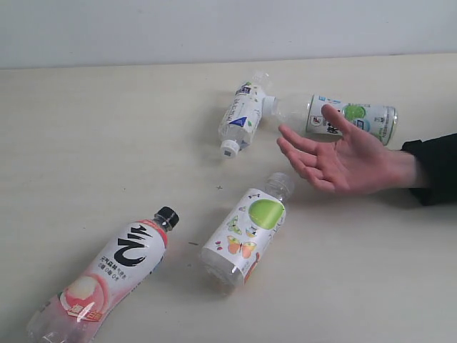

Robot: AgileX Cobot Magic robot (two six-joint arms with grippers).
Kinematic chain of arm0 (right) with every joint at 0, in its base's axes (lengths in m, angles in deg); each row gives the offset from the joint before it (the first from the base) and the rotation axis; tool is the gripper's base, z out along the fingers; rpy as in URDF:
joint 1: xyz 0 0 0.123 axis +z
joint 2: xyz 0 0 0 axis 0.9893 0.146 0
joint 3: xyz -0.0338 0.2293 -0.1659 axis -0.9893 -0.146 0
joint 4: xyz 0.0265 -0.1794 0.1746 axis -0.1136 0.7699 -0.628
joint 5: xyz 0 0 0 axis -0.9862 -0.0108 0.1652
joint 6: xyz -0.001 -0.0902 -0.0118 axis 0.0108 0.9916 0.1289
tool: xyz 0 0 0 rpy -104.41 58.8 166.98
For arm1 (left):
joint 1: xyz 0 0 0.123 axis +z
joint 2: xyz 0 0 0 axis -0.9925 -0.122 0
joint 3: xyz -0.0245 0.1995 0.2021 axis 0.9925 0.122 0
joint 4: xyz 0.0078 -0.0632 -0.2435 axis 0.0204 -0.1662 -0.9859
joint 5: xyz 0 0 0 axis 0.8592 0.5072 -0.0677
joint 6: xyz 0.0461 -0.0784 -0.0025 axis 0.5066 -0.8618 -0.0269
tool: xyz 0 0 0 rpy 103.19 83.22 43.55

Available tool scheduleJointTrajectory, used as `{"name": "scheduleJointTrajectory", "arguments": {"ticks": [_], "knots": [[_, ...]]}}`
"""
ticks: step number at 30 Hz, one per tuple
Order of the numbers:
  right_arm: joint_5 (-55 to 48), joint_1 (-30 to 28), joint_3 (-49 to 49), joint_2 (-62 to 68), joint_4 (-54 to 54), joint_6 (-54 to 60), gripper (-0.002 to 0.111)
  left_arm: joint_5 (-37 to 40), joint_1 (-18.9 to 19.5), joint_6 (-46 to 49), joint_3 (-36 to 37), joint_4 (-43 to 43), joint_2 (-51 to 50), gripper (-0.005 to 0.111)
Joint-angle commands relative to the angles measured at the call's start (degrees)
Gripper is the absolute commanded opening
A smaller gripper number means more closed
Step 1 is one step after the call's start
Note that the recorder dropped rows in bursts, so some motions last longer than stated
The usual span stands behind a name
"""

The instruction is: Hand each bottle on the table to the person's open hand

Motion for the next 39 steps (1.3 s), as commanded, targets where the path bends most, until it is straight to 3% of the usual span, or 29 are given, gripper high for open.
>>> {"name": "scheduleJointTrajectory", "arguments": {"ticks": [1, 5, 7, 11, 14, 19, 21, 26, 39], "knots": [[0.17, 0.05, -0.28, -0.36, -0.28, 0.03, 0.000, 16.13, -0.15, 16.55, -4.11, -2.18, -7.26, 0.000], [0.17, 0.05, -0.28, -0.36, -0.28, 0.03, 0.000, 23.75, -1.78, 37.63, -8.37, -23.14, -14.96, 0.000], [0.17, 0.05, -0.28, -0.36, -0.28, 0.03, 0.000, 33.50, -2.99, 52.99, -11.89, -36.01, -20.13, 0.000], [0.17, 0.05, -0.28, -0.36, -0.28, 0.03, 0.000, 52.30, -5.93, 72.39, -15.70, -53.95, -28.25, 0.000], [0.17, 0.05, -0.28, -0.36, -0.28, 0.03, 0.000, 54.92, -9.80, 73.02, -15.85, -58.18, -31.55, 0.010], [0.17, 0.05, -0.28, -0.36, -0.28, 0.03, 0.000, 54.36, -15.64, 70.22, -15.63, -59.76, -33.89, 0.052], [0.17, 0.05, -0.28, -0.36, -0.28, 0.03, 0.000, 53.45, -17.38, 69.54, -14.94, -60.99, -34.34, 0.063], [0.17, 0.05, -0.28, -0.36, -0.28, 0.03, 0.000, 50.06, -21.17, 68.61, -11.96, -60.89, -36.58, 0.067], [0.17, 0.05, -0.28, -0.36, -0.28, 0.03, 0.000, 44.57, -24.58, 68.35, -9.56, -61.86, -44.93, 0.076]]}}
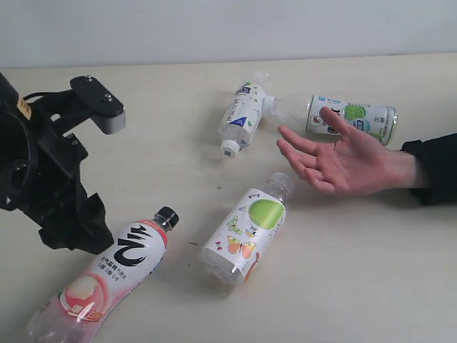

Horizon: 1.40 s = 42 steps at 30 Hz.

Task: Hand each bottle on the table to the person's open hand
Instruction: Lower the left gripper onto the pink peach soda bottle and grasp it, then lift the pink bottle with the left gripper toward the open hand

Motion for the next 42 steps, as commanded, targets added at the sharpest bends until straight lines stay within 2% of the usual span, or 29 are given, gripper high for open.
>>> {"name": "scheduleJointTrajectory", "arguments": {"ticks": [1, 22, 24, 26, 28, 33, 38, 42], "knots": [[0.17, 0.05, -0.28, -0.36, -0.28, 0.03, 0.000, -1.71, -0.89, -1.84, 0.39, -1.43, -3.31, 0.076], [0.17, 0.05, -0.28, -0.36, -0.28, 0.03, 0.000, -4.99, -0.89, -1.97, 0.39, -4.85, -18.56, 0.075], [0.17, 0.05, -0.28, -0.36, -0.28, 0.03, 0.000, -4.47, -0.89, -1.97, 0.39, -5.20, -18.78, 0.066], [0.17, 0.05, -0.28, -0.36, -0.28, 0.03, 0.000, -4.23, -0.89, -1.97, 0.11, -5.20, -18.78, 0.039], [0.17, 0.05, -0.28, -0.36, -0.28, 0.03, 0.000, -3.82, -0.89, -1.72, 0.11, -4.28, -18.66, 0.003], [0.17, 0.05, -0.28, -0.36, -0.28, 0.03, 0.000, 1.30, -0.89, -1.95, -0.90, 0.05, -16.95, 0.001], [0.17, 0.05, -0.28, -0.36, -0.28, 0.03, 0.000, 4.91, -1.02, -8.17, -6.25, 0.24, -13.67, 0.001], [0.17, 0.05, -0.28, -0.36, -1.21, 0.03, 0.000, 1.42, -1.02, -12.94, -10.38, -0.03, -8.96, 0.000]]}}
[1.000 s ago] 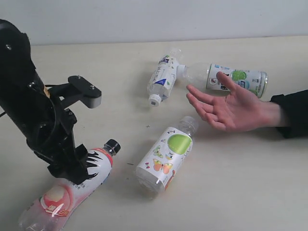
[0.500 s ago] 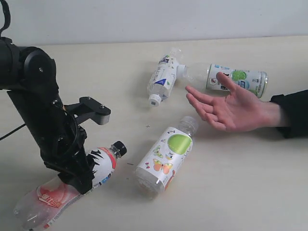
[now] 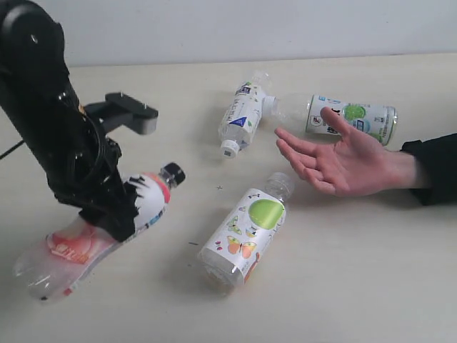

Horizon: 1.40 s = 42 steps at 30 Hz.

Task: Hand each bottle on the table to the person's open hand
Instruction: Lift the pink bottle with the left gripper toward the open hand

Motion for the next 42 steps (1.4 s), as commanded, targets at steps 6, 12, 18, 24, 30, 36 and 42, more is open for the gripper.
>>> {"name": "scheduleJointTrajectory", "arguments": {"ticks": [6, 12, 18, 24, 30, 36, 42], "knots": [[0.17, 0.05, -0.28, -0.36, -1.56, 0.03, 0.000, -17.17, -2.27, -11.16, -3.36, -9.45, 11.22, 0.000], [0.17, 0.05, -0.28, -0.36, -1.56, 0.03, 0.000, -37.23, -16.54, -22.15, -3.84, -2.08, 11.90, 0.000], [0.17, 0.05, -0.28, -0.36, -1.56, 0.03, 0.000, -44.65, -22.54, -28.00, -8.08, 2.04, 7.02, 0.000], [0.17, 0.05, -0.28, -0.36, -1.56, 0.03, 0.000, -41.28, -25.43, -40.66, -14.80, 21.95, 1.09, 0.000], [0.17, 0.05, -0.28, -0.36, -1.56, 0.03, 0.000, -15.77, -29.62, -63.99, -21.97, 58.99, -2.59, 0.000], [0.17, 0.05, -0.28, -0.36, -1.56, 0.03, 0.000, -20.29, -33.03, -66.24, -25.15, 56.91, -4.46, 0.000], [0.17, 0.05, -0.28, -0.36, -1.56, 0.03, 0.000, -26.21, -35.40, -64.70, -26.27, 53.80, -4.42, 0.000]]}}
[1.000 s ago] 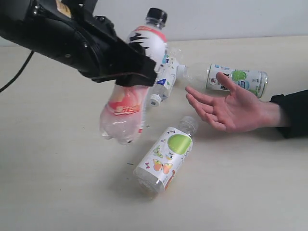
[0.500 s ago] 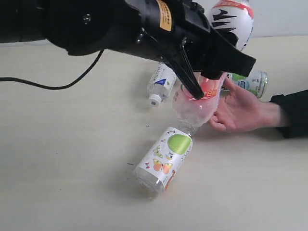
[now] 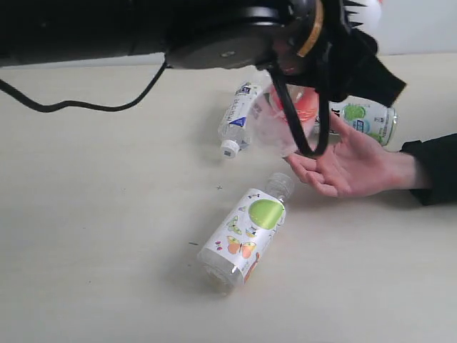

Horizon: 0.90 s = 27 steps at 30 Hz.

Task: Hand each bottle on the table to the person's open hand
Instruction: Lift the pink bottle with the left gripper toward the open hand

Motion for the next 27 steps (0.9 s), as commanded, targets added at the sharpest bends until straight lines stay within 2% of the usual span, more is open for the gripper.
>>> {"name": "scheduleJointTrajectory", "arguments": {"ticks": [1, 4, 13, 20, 27], "knots": [[0.17, 0.05, -0.28, -0.36, -0.07, 0.03, 0.000, -3.51, -1.53, -0.54, -0.92, -2.02, 0.13, 0.000], [0.17, 0.05, -0.28, -0.36, -0.07, 0.03, 0.000, -2.93, -1.42, -6.20, -2.77, -5.86, -0.74, 0.000], [0.17, 0.05, -0.28, -0.36, -0.07, 0.03, 0.000, 3.91, -1.05, -23.20, -12.79, -7.86, -9.48, 0.000], [0.17, 0.05, -0.28, -0.36, -0.07, 0.03, 0.000, -5.03, 0.20, -35.24, -16.31, -8.90, -16.50, 0.000], [0.17, 0.05, -0.28, -0.36, -0.07, 0.03, 0.000, -6.06, 2.62, -36.43, -16.43, -11.48, -20.34, 0.000]]}}
